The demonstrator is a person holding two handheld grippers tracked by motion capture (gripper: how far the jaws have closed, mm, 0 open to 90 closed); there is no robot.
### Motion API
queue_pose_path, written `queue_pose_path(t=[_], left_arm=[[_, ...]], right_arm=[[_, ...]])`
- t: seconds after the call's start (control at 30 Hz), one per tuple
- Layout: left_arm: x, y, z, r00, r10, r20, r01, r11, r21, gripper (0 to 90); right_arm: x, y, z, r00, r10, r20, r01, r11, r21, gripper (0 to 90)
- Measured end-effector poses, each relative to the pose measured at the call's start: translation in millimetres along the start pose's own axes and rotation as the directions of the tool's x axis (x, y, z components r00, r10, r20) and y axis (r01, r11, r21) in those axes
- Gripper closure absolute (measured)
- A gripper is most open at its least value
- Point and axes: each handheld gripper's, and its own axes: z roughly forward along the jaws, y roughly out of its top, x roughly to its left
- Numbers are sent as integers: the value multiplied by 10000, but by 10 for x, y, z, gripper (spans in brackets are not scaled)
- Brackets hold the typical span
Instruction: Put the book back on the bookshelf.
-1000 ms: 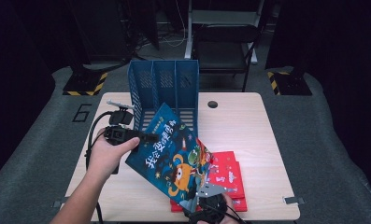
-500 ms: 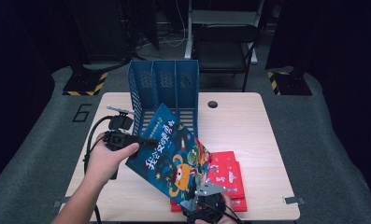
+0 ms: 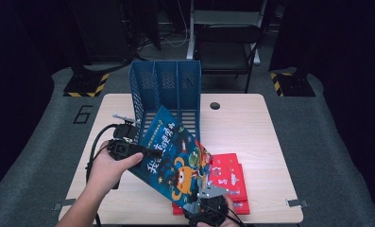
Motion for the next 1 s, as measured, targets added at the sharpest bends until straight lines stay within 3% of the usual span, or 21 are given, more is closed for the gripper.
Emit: queue_pose_path(t=[0.37, 1.0], left_arm=[[-117, -110, 88, 9993, 292, -241, -292, 9996, 18, 608], [-135, -173, 92, 9985, 192, -508, -195, 9998, -64, 722]], right_arm=[[6, -4, -11, 9996, 289, -67, -289, 9996, -33, 41], [9, -12, -12, 9997, 245, -72, -246, 9996, -153, 42]])
